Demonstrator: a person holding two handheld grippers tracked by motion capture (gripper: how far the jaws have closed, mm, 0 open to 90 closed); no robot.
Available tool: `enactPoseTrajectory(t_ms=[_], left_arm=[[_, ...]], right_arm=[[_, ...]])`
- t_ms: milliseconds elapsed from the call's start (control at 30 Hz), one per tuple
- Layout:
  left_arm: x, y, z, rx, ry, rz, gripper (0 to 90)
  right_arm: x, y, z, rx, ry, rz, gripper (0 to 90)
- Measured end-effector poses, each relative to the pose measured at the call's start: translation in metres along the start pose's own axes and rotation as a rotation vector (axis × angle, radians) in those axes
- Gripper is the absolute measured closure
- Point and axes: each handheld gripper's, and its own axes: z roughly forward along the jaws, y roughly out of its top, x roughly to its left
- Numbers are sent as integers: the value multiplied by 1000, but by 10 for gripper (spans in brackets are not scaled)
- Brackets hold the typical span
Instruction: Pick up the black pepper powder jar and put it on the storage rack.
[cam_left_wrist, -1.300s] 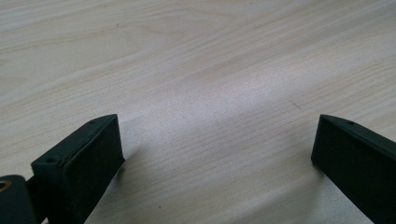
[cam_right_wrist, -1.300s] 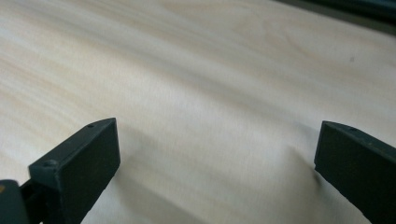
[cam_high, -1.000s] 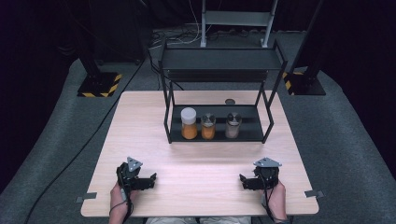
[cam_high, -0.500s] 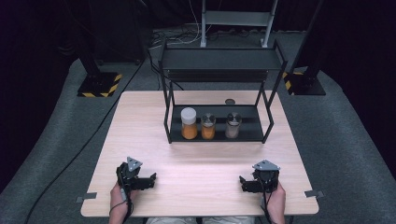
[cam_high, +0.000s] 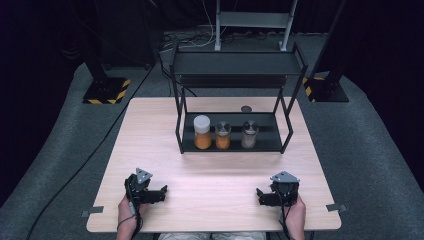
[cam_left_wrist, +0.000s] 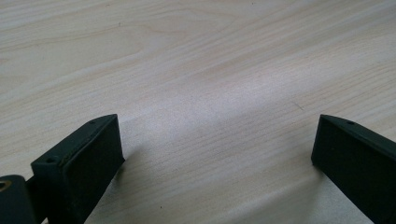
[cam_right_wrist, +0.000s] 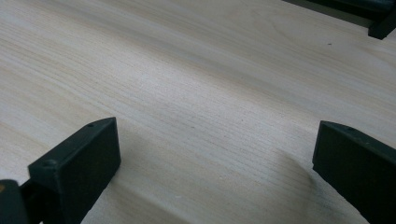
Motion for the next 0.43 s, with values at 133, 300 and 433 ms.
enactPoseTrajectory(t_ms=[133,300,433], left_arm=[[-1,0,0,-1,5,5,15],[-4,-1,-1,-8,15,15,15],[-3,-1,-1,-6,13,12,15]], right_arm=[[3,-1,0,-5,-9,-9,0],[10,-4,-2,-21,-37,-37,0],[11,-4,-2,-21,-38,-39,0]])
